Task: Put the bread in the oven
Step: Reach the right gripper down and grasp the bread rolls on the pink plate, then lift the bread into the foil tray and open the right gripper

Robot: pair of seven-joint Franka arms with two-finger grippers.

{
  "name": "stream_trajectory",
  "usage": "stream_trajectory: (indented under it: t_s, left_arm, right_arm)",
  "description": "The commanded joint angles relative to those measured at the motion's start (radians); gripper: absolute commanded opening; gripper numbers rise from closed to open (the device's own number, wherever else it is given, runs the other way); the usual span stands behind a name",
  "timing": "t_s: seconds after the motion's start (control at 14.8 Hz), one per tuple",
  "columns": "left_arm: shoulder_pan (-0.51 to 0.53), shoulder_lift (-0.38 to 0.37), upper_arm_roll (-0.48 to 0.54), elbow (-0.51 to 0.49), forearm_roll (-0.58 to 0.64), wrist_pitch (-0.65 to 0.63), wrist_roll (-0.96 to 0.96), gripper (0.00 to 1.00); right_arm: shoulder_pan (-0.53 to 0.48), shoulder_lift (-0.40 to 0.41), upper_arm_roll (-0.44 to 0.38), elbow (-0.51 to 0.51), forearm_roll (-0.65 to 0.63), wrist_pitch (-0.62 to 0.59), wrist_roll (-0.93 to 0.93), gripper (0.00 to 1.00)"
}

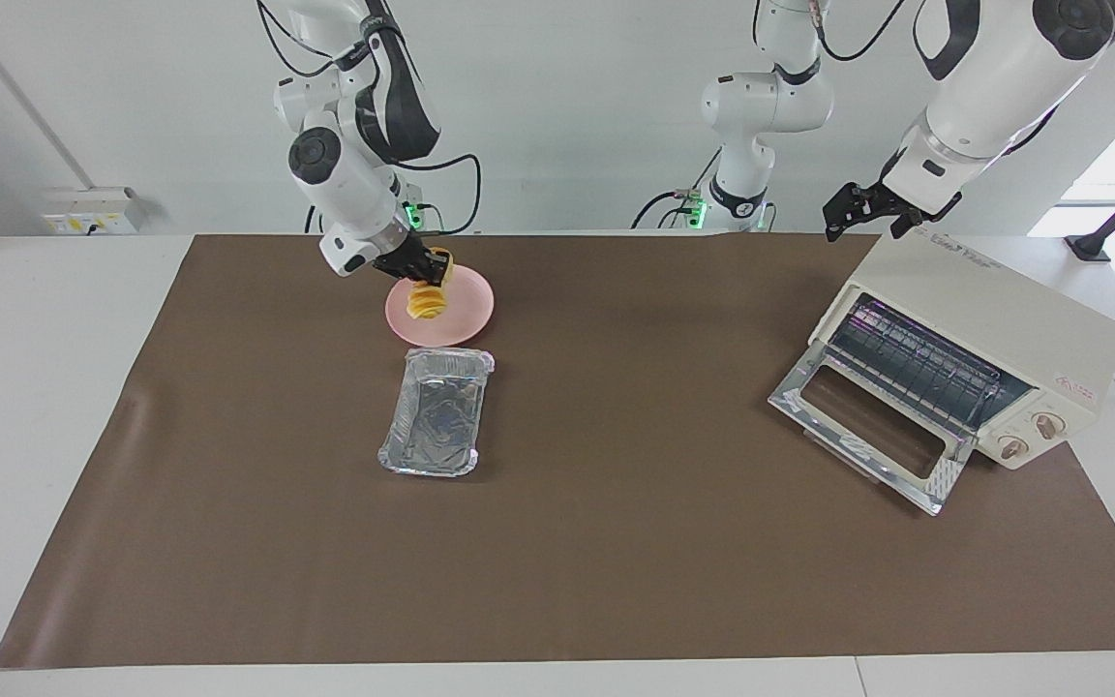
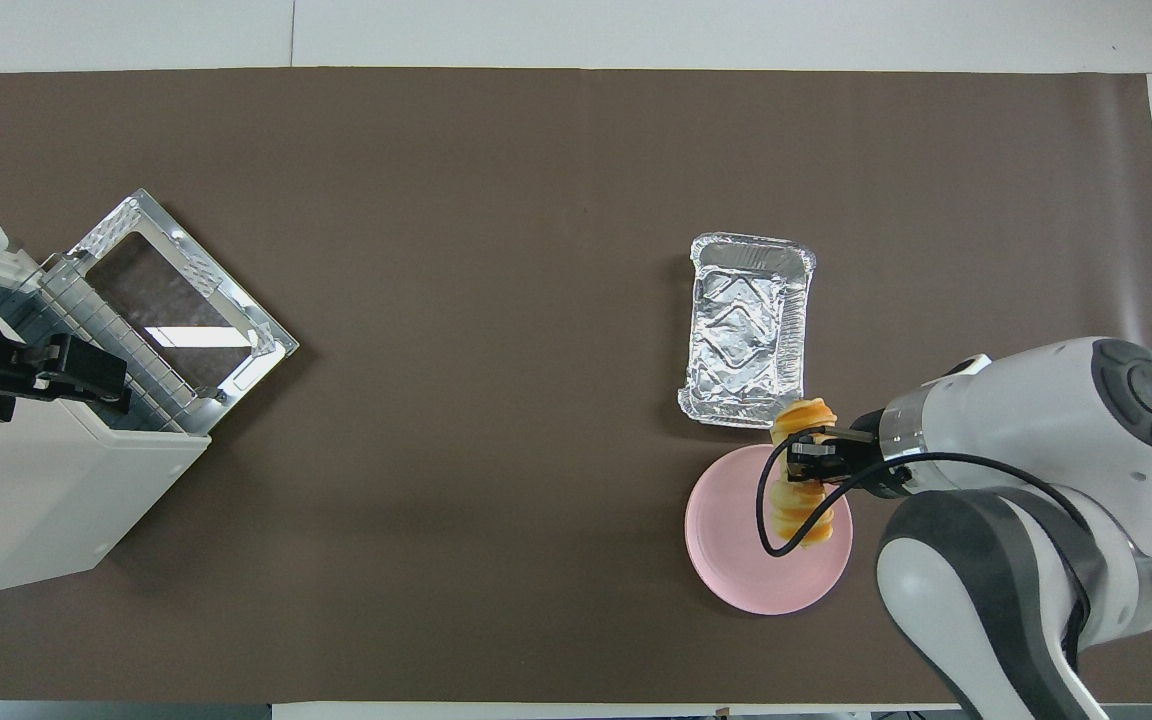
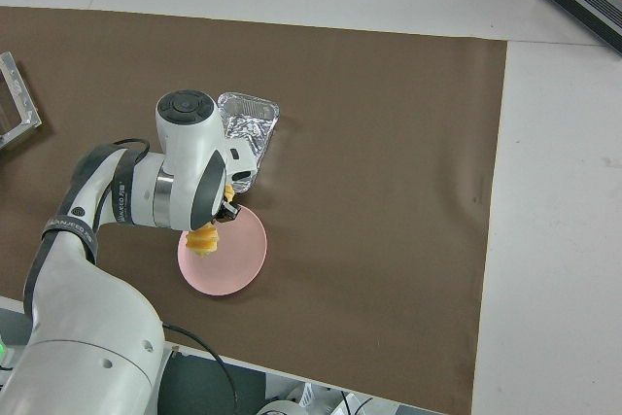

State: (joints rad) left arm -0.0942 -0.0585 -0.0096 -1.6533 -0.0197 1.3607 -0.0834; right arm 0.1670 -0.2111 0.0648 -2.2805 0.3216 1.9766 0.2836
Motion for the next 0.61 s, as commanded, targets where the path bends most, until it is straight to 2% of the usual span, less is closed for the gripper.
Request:
stream_trajectory:
  t_s: [0.0, 0.27, 0.4, 0.54]
  left_arm:
    - [0.010, -0.021, -0.006, -0.019, 0.017, 0.017, 0.005, 1.00]
    - [0.010, -0.021, -0.006, -0.019, 0.017, 0.017, 0.005, 1.00]
    - [0.010, -0.021, -0.006, -0.019, 0.017, 0.017, 0.005, 1.00]
    - [0.010, -0.021, -0.006, -0.019, 0.017, 0.017, 0.005, 1.00]
  right_arm:
    - [-0.009, 0.157, 0.006, 0.172, -0.073, 0.025, -0.026, 0.00]
    - [-0.012, 0.297, 0.006, 0.300, -0.076, 0.145, -0.024, 0.00]
    - [-0.012, 0.357, 0.007, 0.300, -0.076, 0.220, -0.024, 0.00]
    - [-0.004, 0.403, 0.007, 0.302, -0.078, 0.234, -0.024, 0.00]
